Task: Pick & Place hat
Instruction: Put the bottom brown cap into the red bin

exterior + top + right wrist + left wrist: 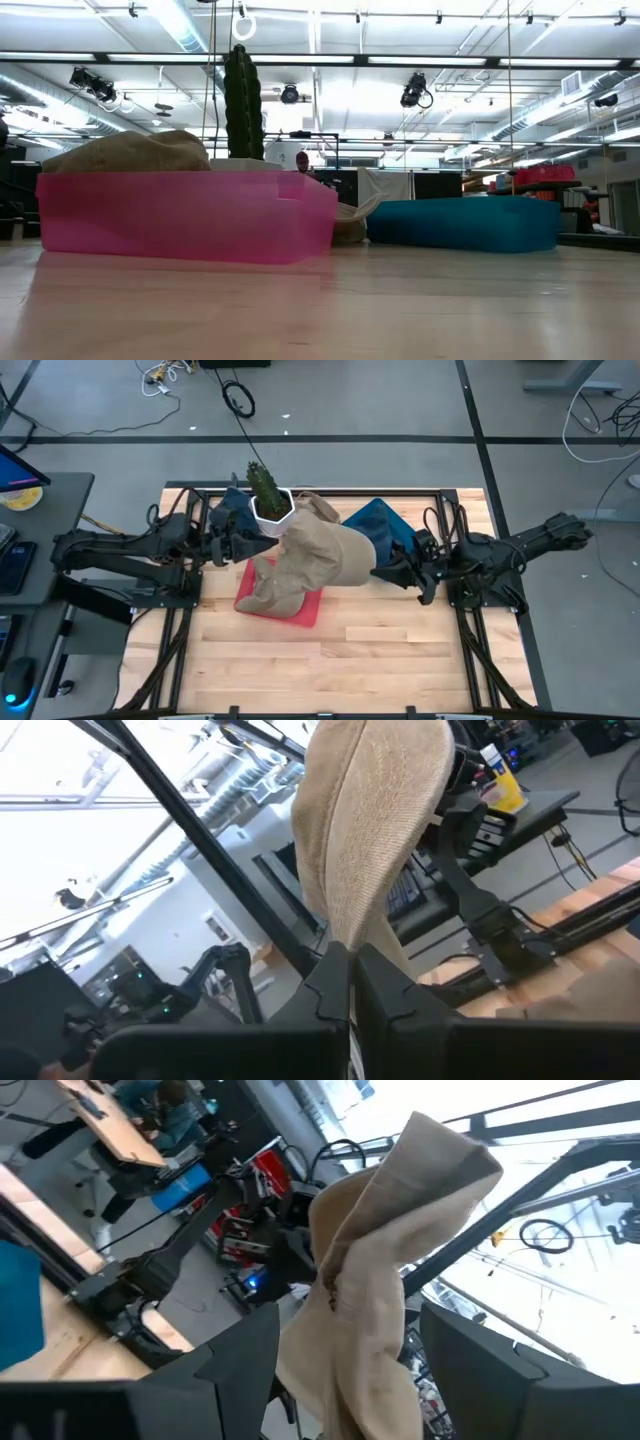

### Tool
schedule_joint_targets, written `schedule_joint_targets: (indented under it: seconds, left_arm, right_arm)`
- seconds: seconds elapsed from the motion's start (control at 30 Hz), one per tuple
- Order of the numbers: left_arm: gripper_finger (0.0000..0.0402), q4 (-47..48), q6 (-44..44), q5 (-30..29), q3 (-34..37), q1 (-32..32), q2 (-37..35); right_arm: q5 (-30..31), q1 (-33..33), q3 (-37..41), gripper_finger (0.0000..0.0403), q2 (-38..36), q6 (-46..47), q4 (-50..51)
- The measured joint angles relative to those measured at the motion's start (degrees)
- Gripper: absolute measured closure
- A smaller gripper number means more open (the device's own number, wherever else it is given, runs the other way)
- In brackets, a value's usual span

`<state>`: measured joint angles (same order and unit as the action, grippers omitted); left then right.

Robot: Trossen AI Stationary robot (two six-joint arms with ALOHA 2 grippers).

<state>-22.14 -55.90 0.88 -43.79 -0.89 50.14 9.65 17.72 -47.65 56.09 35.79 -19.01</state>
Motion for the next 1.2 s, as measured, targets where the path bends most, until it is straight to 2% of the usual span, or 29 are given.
schedule_joint_targets:
  seconds: [0.57, 0.9, 1.07, 1.2]
  left_arm:
    - [0.0154, -2.7, 0.3, 1.9, 0.1, 0.0, 1.3]
    - [0.0155, -3.5, 6.0, 2.3, 0.1, 0.0, 1.3]
    - [0.0180, -3.9, 8.3, 2.3, 0.1, 0.1, 2.1]
    - [0.0227, -4.4, 10.4, 1.6, 0.0, 0.1, 3.0]
  right_arm:
    - [-6.3, -6.7, 0.0, 0.0403, 4.1, 3.2, -2.9]
    - [-7.9, -8.6, 0.0, 0.0403, 4.1, 4.0, -3.8]
    - [-8.8, -9.1, 0.0, 0.0403, 4.1, 4.0, -4.3]
    - [-9.0, -9.1, 0.0, 0.0403, 4.1, 4.0, -4.2]
